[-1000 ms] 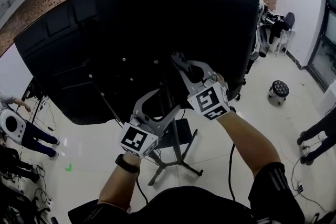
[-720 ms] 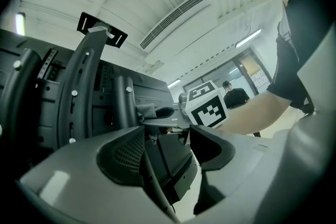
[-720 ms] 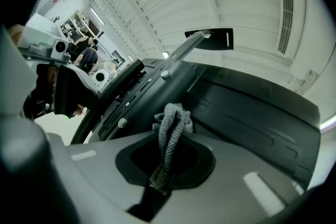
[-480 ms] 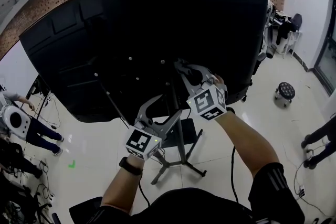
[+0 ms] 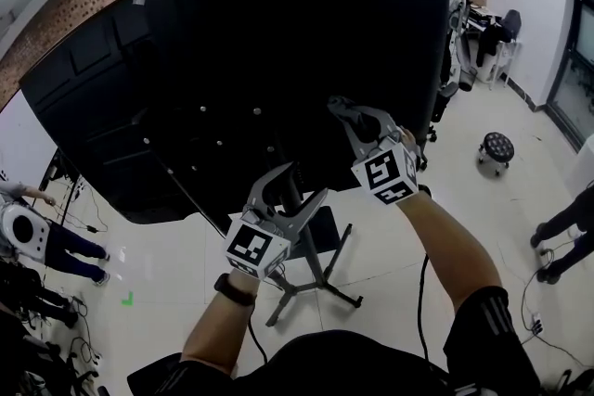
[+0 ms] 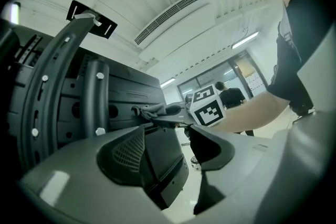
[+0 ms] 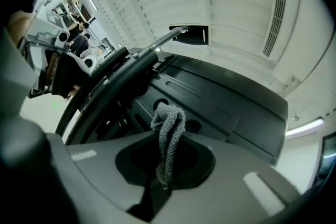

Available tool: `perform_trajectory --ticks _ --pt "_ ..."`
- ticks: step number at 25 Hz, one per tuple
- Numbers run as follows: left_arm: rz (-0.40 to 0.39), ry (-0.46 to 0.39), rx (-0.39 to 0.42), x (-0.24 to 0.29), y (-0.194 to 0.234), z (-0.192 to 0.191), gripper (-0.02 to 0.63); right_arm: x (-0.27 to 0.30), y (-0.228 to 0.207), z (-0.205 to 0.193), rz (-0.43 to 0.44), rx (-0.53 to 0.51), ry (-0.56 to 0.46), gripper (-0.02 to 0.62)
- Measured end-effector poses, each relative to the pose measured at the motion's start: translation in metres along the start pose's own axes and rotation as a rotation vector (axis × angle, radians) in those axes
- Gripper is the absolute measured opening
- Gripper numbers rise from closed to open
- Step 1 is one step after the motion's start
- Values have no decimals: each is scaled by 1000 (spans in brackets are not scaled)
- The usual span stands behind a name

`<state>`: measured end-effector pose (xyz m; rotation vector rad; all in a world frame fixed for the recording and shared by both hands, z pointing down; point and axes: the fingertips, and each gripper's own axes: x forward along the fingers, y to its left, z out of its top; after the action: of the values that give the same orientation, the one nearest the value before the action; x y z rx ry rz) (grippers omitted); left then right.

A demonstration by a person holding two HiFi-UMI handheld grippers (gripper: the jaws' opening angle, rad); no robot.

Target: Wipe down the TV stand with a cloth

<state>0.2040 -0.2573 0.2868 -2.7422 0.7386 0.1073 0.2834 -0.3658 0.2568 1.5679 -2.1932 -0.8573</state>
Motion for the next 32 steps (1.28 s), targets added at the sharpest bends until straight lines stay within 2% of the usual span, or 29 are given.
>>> perform_trajectory --ticks 9,15,20,26,32 --pt "-31 -23 14 28 -22 10 291 -24 -45 -25 -68 28 39 25" --pt "-28 -52 32 30 -26 23 291 -45 -53 -5 -81 56 -29 25" --pt "-6 -69 42 7 -18 27 291 -55 -23 31 -42 55 -105 25" --pt "57 -78 58 -46 13 30 291 -42 28 85 20 29 -192 25" --pt "126 -88 70 -119 69 37 291 -15 85 162 74 56 -271 25"
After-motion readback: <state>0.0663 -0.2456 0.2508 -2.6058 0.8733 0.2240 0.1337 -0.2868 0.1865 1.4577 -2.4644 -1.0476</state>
